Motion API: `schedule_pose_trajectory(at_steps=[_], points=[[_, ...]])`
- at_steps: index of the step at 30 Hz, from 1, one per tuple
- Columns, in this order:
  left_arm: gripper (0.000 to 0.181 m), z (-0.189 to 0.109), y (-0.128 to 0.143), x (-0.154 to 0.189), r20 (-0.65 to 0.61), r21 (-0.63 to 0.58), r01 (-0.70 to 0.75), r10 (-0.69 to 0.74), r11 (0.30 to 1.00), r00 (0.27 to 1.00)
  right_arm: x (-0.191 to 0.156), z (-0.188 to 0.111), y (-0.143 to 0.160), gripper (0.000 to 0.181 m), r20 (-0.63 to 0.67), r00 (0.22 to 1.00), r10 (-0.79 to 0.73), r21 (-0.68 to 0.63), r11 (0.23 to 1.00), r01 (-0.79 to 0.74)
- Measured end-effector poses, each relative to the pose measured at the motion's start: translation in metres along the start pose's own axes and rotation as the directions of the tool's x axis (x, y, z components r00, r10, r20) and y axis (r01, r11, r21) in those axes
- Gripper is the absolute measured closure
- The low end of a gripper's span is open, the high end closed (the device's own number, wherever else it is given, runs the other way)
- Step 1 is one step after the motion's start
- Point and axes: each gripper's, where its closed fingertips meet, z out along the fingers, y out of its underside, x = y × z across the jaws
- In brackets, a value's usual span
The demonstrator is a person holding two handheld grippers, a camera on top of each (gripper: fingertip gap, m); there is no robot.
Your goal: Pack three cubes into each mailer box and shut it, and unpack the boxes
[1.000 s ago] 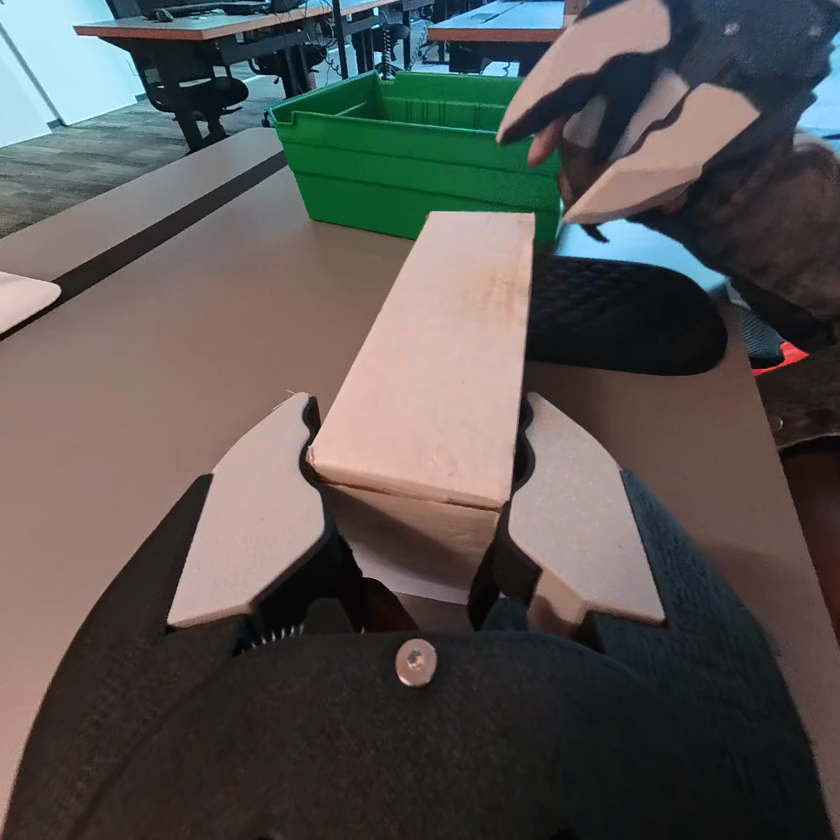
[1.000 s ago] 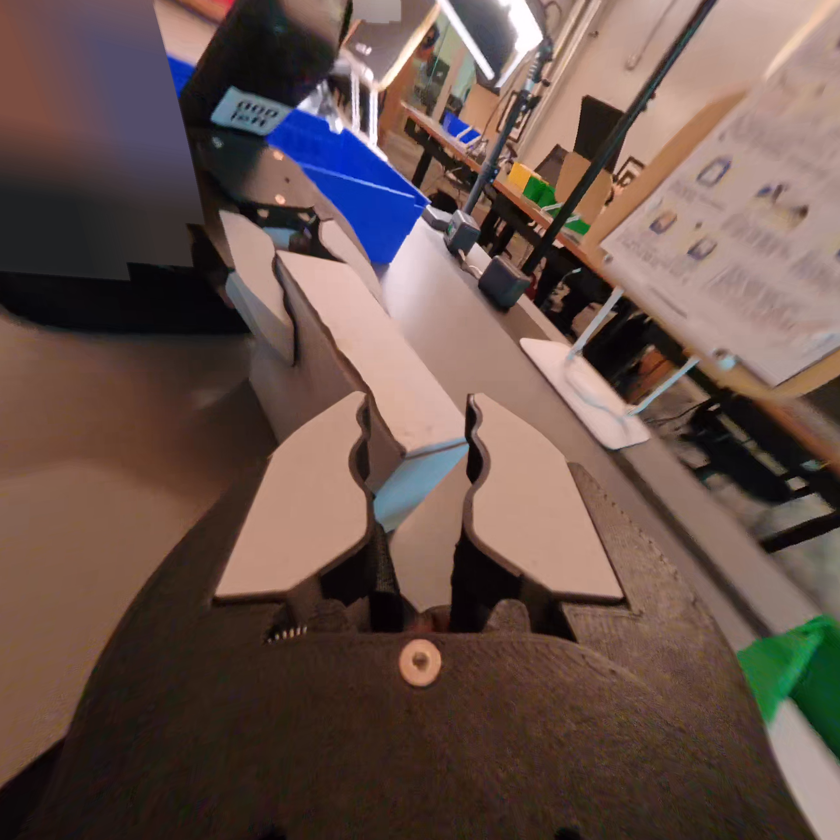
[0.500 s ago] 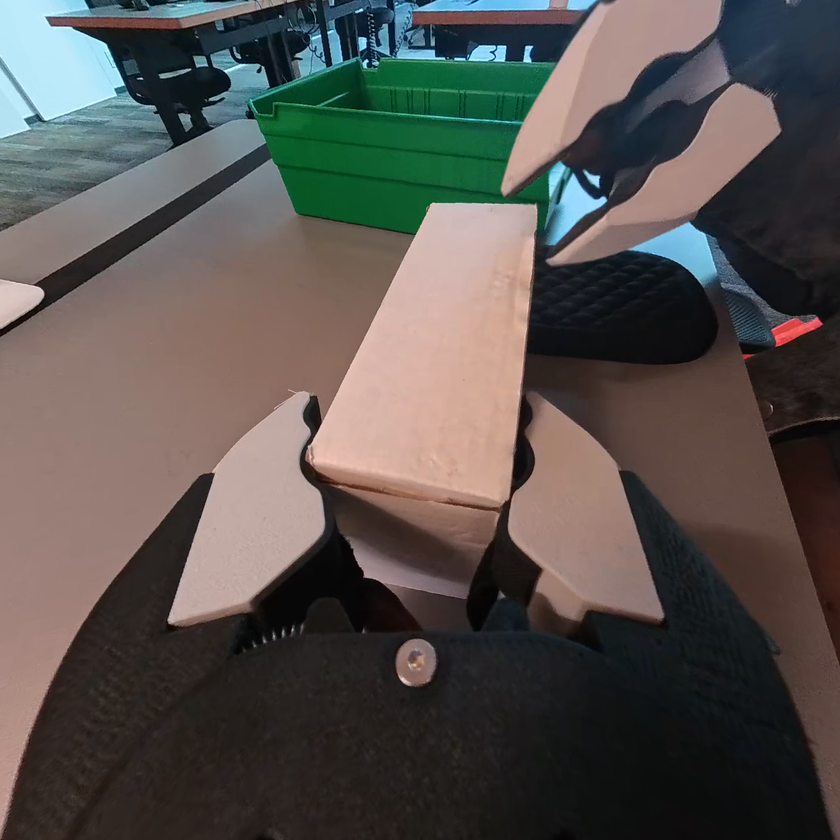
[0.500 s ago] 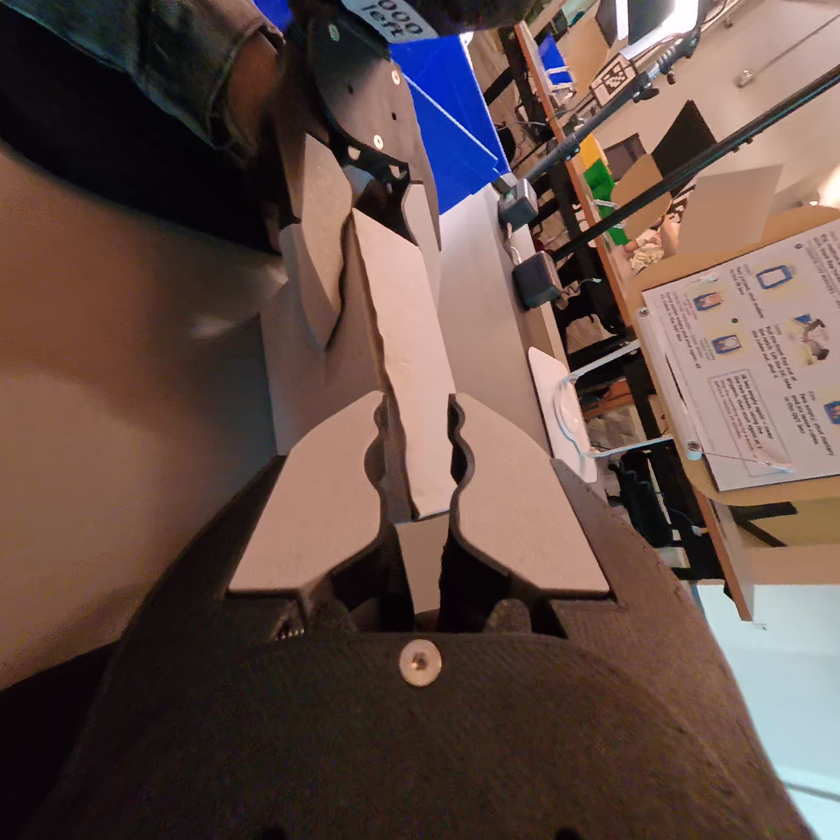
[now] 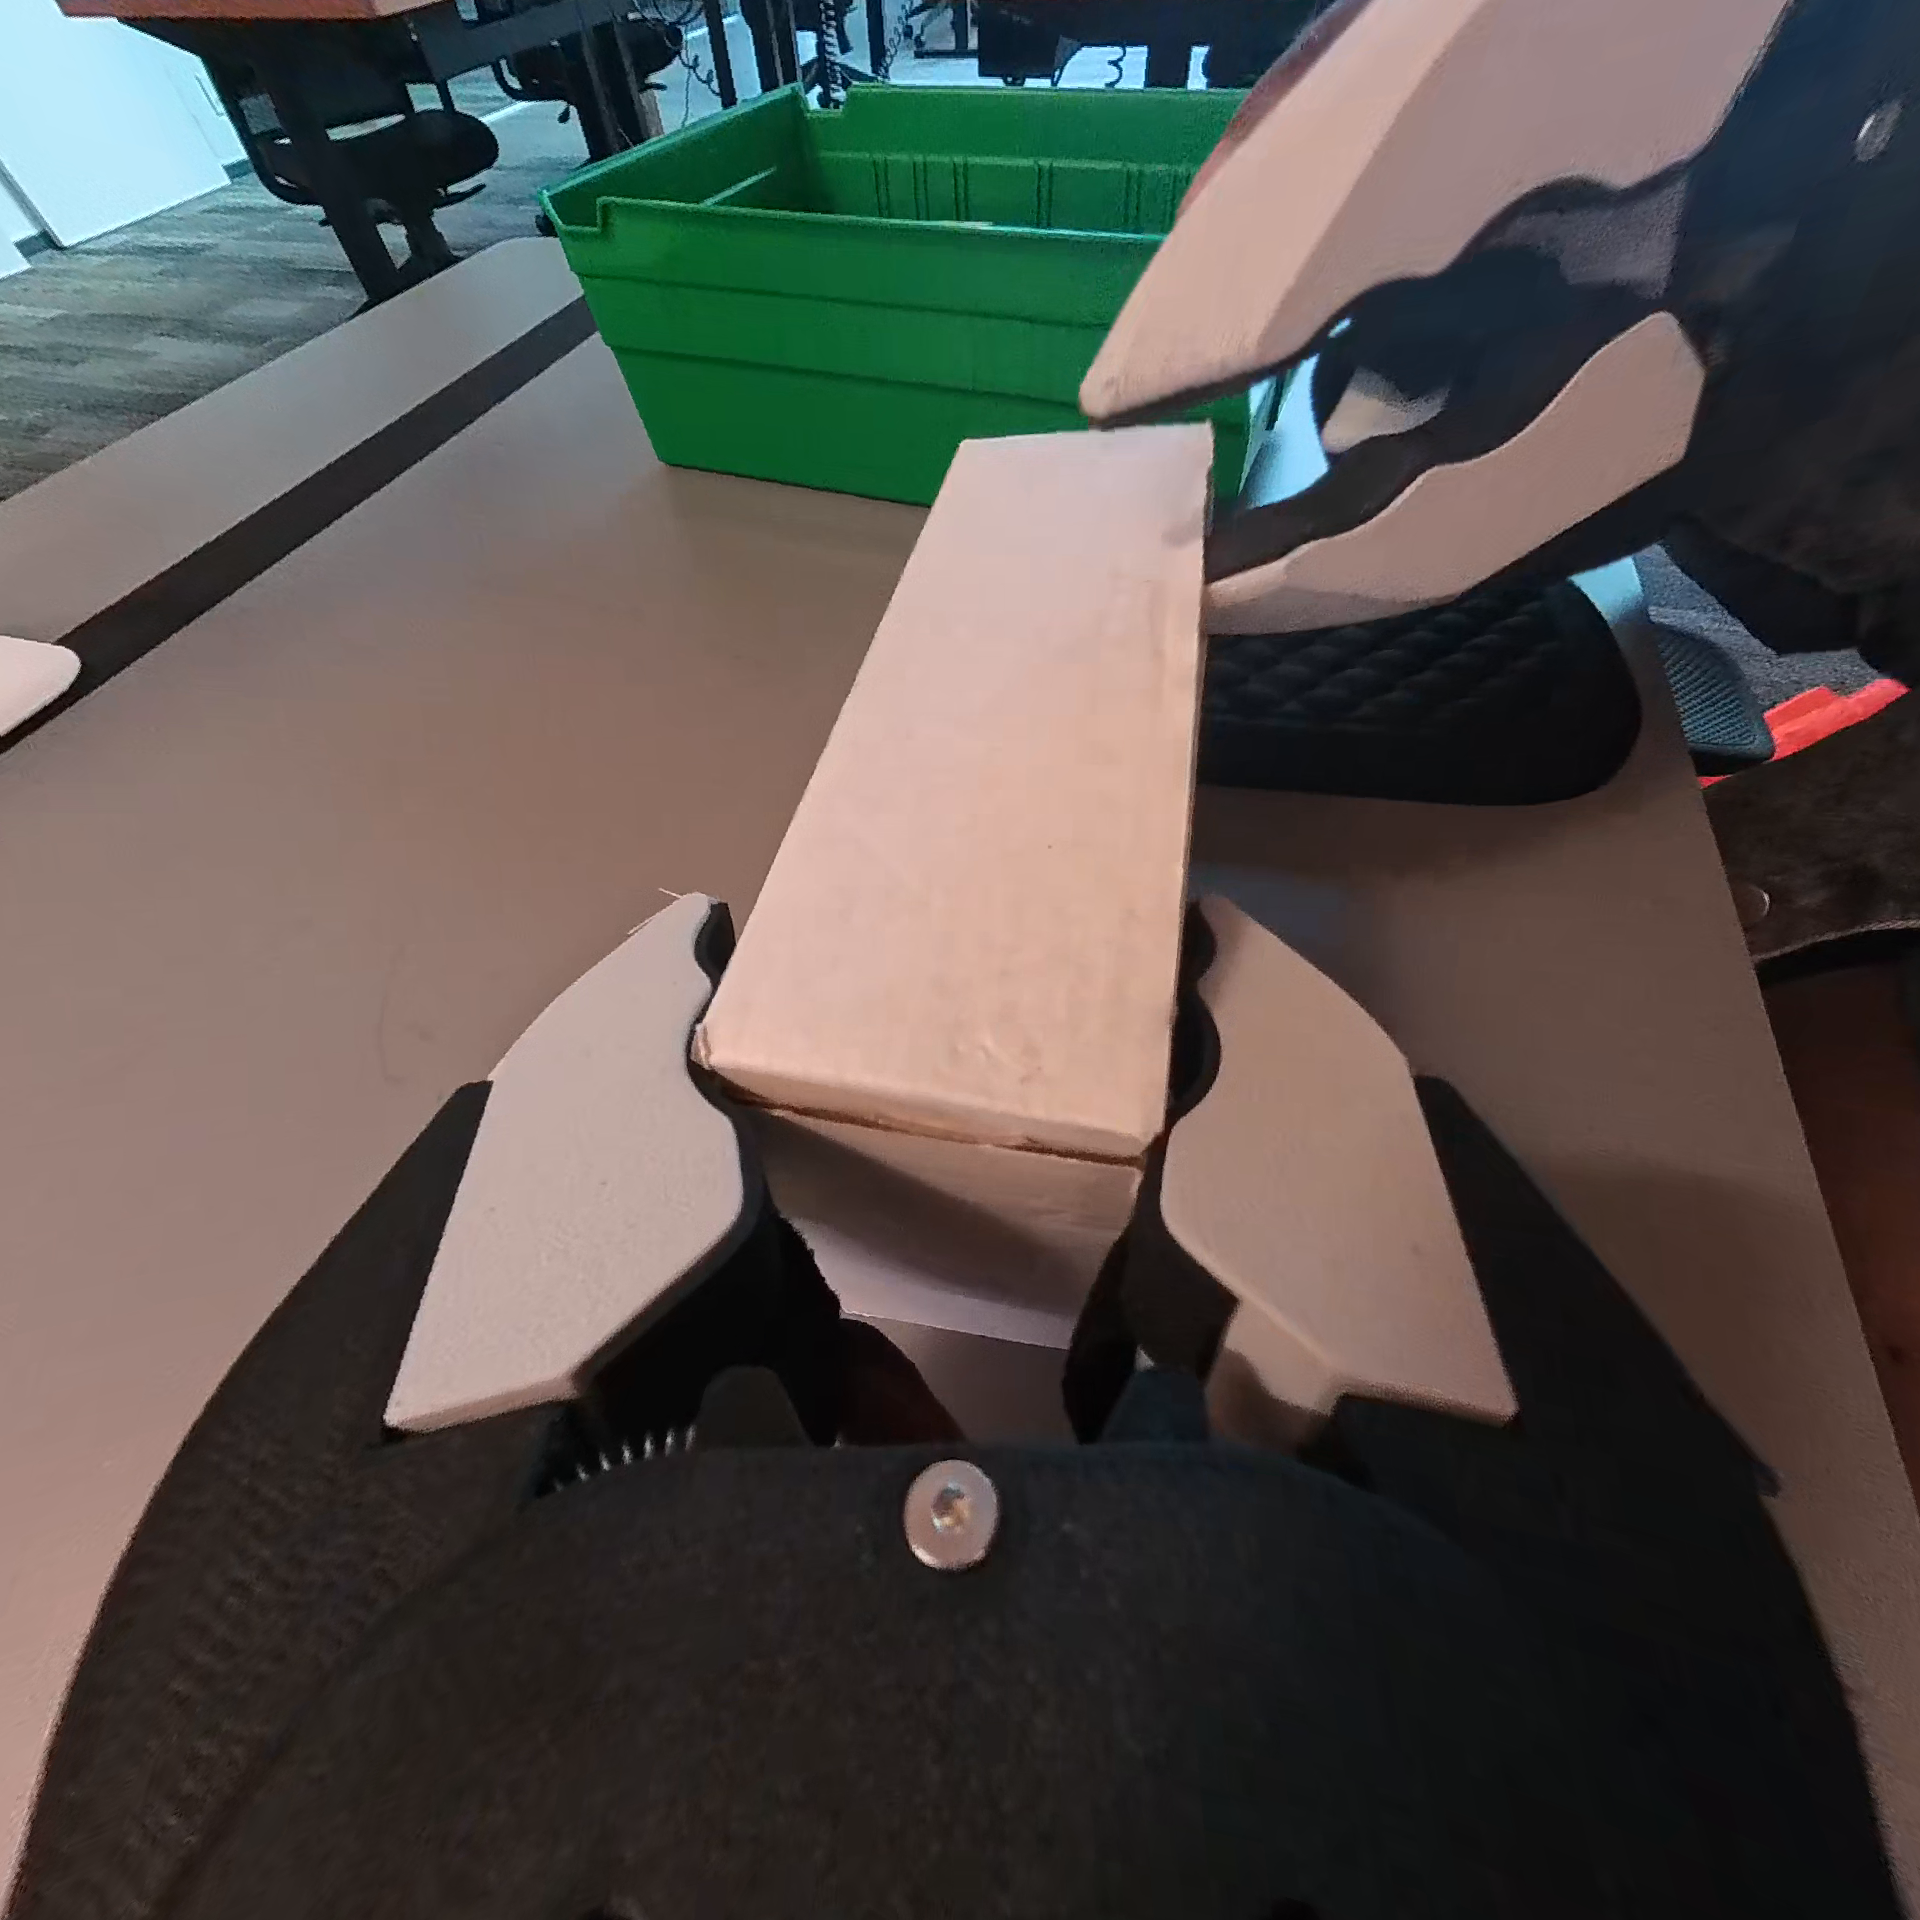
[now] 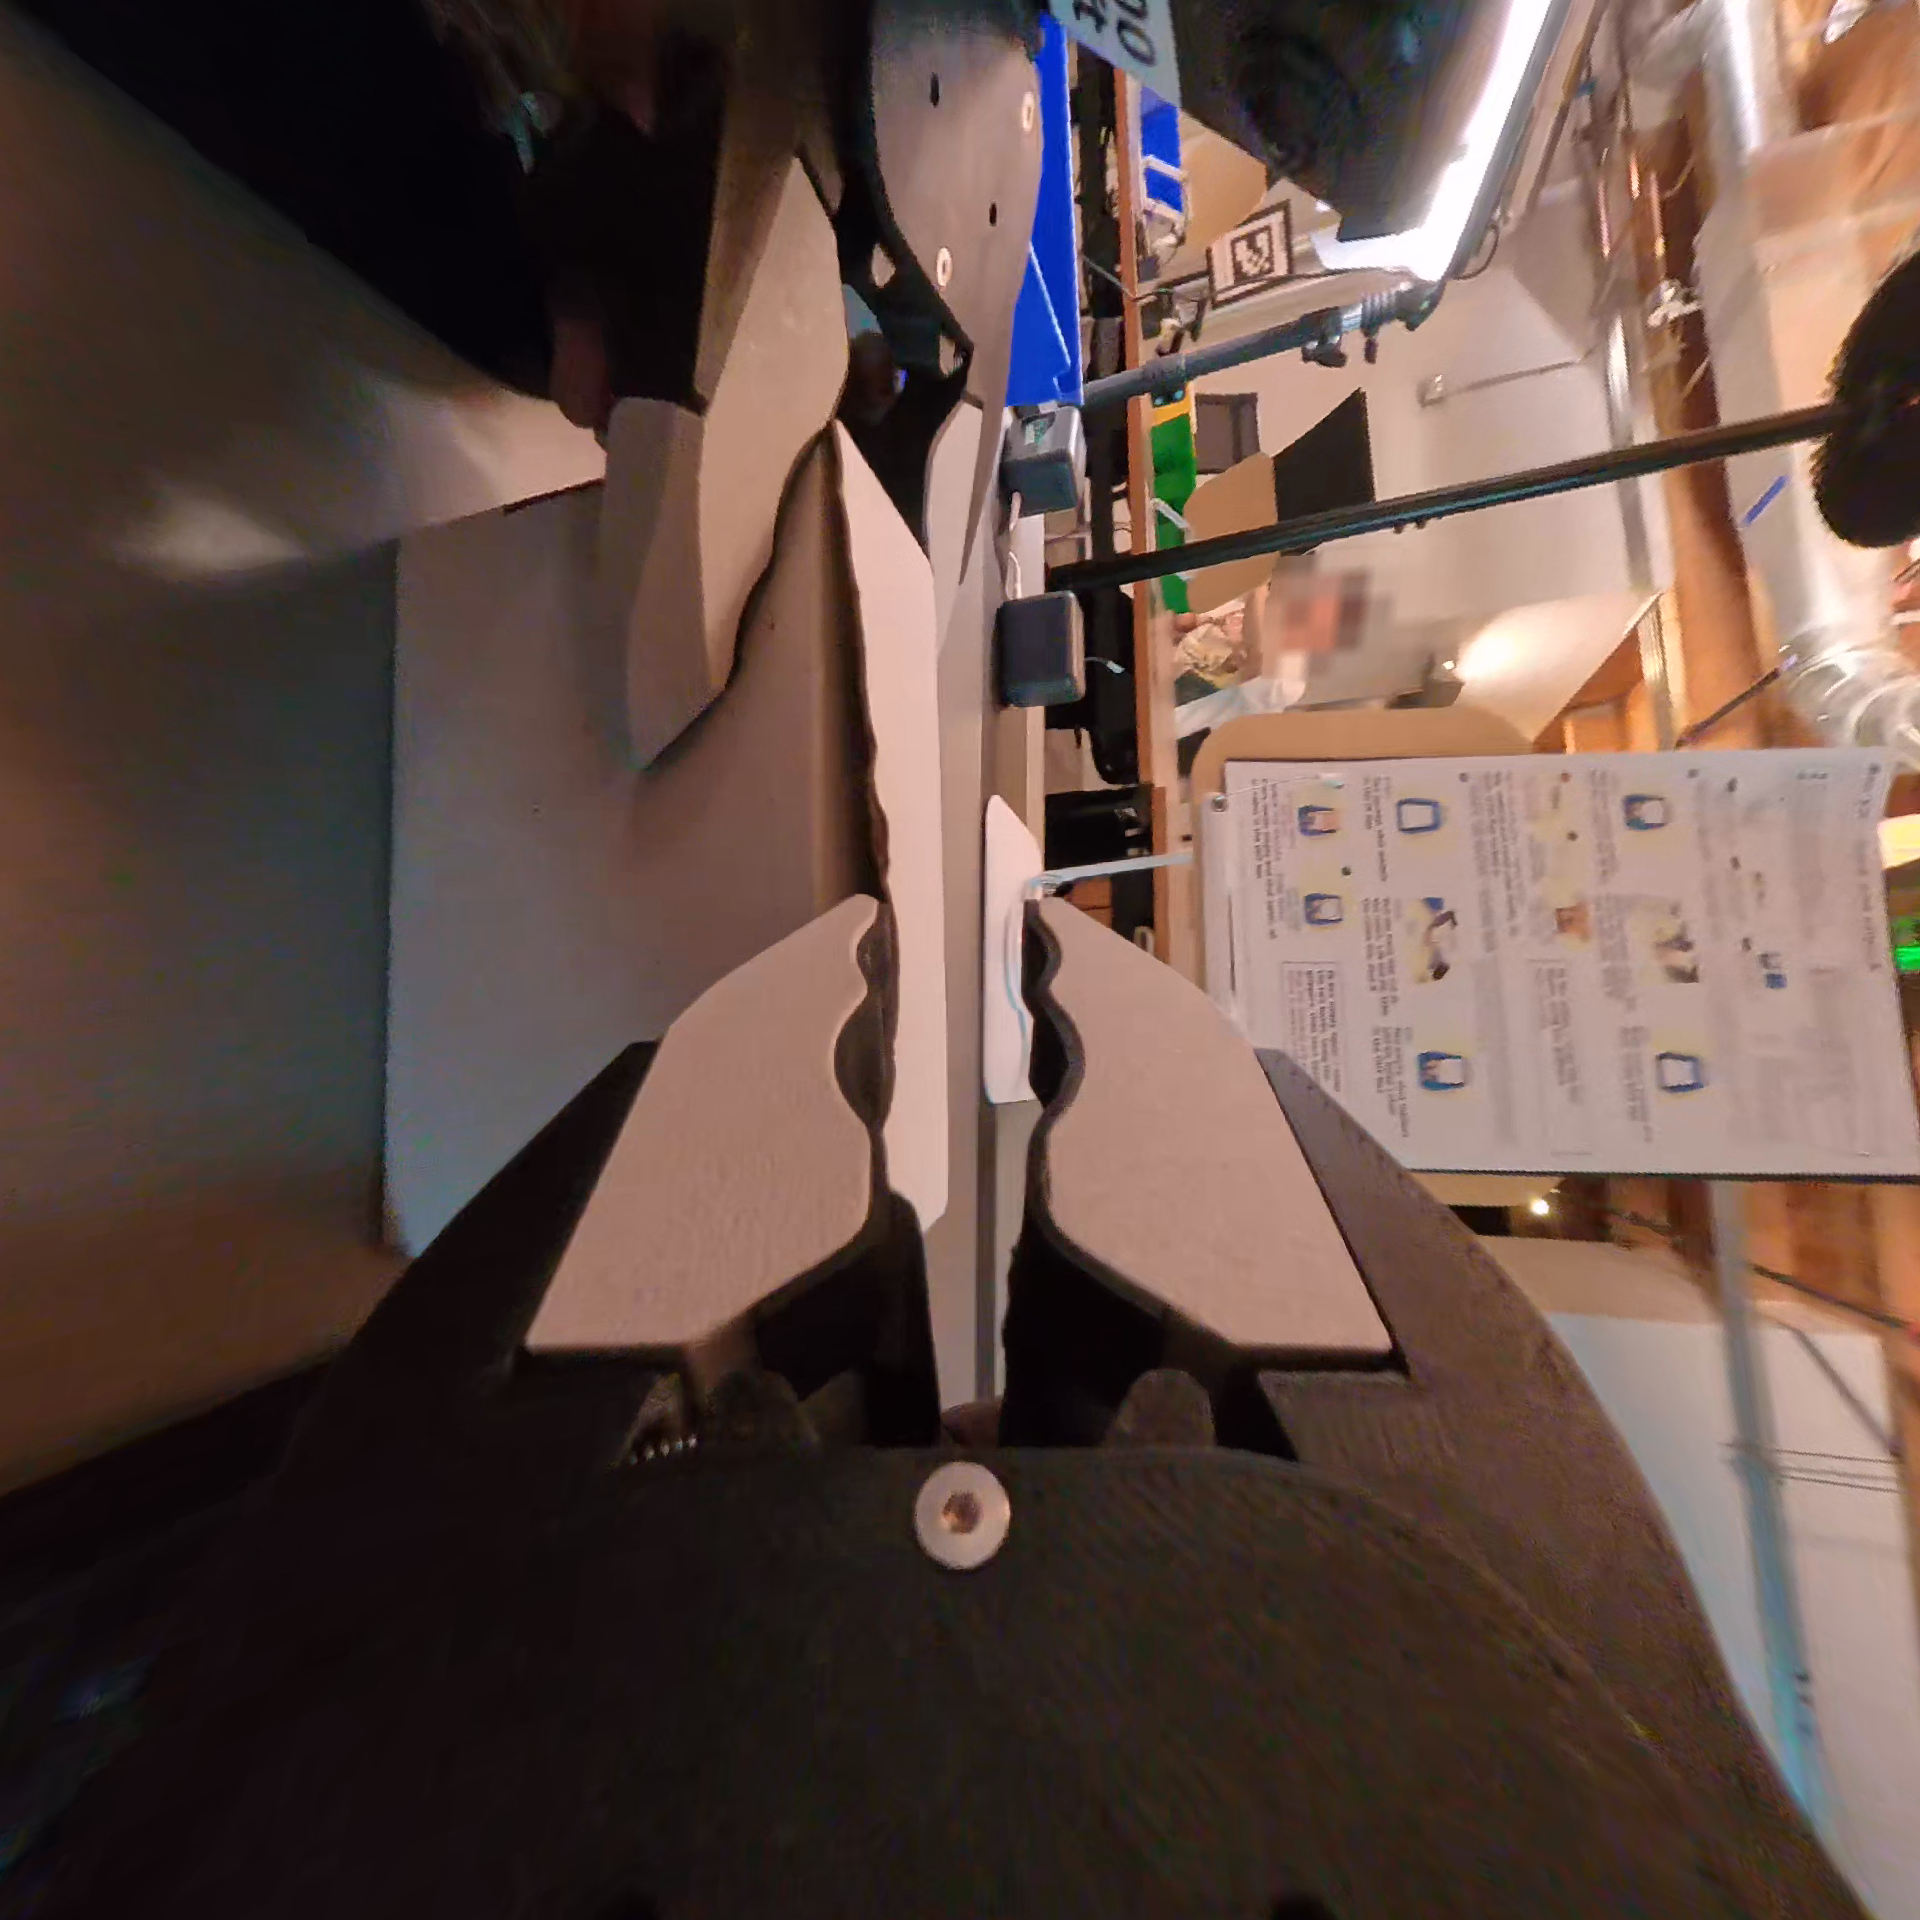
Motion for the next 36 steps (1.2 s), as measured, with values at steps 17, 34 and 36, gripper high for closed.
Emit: schedule_pose_trajectory(at_steps=[17, 34, 36], points=[[0.099, 0.000, 0.004, -0.001, 0.018, -0.058, -0.007, 0.009, 0.998, 1.000, 0.027, 0.030, 0.010, 0.178, 0.474, 0.729, 0.494, -0.207, 0.867, -0.453], [0.083, -0.050, -0.029, -0.007, 0.255, 0.107, -0.157, 0.126, 0.982, 0.959, 0.026, 0.041, 0.022, 0.179, 0.782, 0.048, 0.622, -0.506, 0.677, -0.534], [0.086, -0.071, -0.046, 0.001, 0.320, 0.201, -0.218, 0.146, 0.955, 0.936, 0.026, 0.040, 0.025, 0.179, 0.774, 0.051, 0.631, -0.514, 0.673, -0.531]])
